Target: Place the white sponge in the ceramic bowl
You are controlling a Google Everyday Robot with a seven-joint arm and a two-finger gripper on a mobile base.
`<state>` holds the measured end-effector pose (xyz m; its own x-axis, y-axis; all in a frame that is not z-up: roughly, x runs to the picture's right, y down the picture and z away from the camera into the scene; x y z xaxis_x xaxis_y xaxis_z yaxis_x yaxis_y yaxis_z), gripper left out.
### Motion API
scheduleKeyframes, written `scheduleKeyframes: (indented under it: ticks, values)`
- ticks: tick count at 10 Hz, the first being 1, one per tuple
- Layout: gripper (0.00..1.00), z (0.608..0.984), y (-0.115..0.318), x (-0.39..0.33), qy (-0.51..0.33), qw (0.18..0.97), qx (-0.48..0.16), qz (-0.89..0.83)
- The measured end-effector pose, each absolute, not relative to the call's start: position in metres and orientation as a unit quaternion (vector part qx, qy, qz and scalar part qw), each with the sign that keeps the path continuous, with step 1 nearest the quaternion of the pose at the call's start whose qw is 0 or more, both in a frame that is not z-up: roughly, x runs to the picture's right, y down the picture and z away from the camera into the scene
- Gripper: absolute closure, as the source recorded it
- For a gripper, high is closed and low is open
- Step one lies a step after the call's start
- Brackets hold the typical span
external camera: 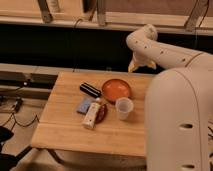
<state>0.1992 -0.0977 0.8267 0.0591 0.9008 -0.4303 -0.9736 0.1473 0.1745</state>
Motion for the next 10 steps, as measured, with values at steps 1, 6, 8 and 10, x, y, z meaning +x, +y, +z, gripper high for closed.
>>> scheduleKeyframes:
  ticks: [1,6,8,10]
  values:
    - [0.2,0.826,-0.088,0.178,0.234,0.71,-0.094,0.658]
    - [0.2,0.805,-0.079,0.1,0.23,0.594,-0.109,0.763]
    - [0.2,0.801,-0.079,0.089,0.226,0.576,-0.11,0.778]
    - [0.2,0.801,-0.077,0.09,0.227,0.578,-0.112,0.775]
